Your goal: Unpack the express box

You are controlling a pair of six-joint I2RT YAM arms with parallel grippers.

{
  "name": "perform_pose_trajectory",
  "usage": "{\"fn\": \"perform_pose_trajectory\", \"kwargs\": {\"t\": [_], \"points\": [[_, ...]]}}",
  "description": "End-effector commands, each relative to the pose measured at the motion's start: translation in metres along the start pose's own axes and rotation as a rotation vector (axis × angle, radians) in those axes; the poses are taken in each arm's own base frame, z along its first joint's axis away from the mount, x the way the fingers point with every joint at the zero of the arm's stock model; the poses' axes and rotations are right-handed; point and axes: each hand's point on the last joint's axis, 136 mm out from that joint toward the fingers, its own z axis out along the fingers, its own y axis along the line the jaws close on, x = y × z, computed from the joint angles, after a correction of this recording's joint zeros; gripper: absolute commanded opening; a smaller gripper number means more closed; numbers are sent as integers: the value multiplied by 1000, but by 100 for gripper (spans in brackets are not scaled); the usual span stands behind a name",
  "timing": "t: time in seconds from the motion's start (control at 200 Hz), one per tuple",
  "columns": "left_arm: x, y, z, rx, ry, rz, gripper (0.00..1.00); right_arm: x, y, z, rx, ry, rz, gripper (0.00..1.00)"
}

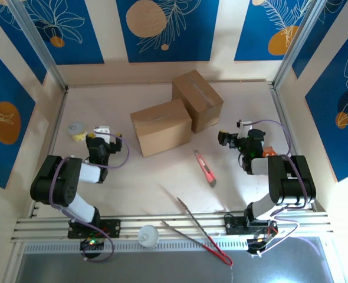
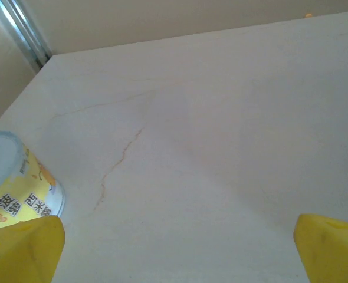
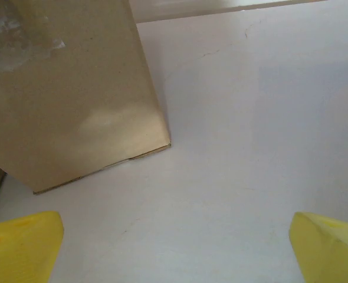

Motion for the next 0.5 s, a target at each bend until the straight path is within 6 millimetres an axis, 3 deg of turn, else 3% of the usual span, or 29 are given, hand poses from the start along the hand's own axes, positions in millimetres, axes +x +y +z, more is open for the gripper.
{"fn": "perform_pose_trajectory", "kwargs": {"t": [0.0, 0.495], "points": [[-10, -2, 1, 29, -23, -8, 100, -8, 0, 0, 6, -17, -19, 99], [-9, -2, 1, 30, -21, -8, 100, -8, 0, 0, -3, -18, -12, 99]]}}
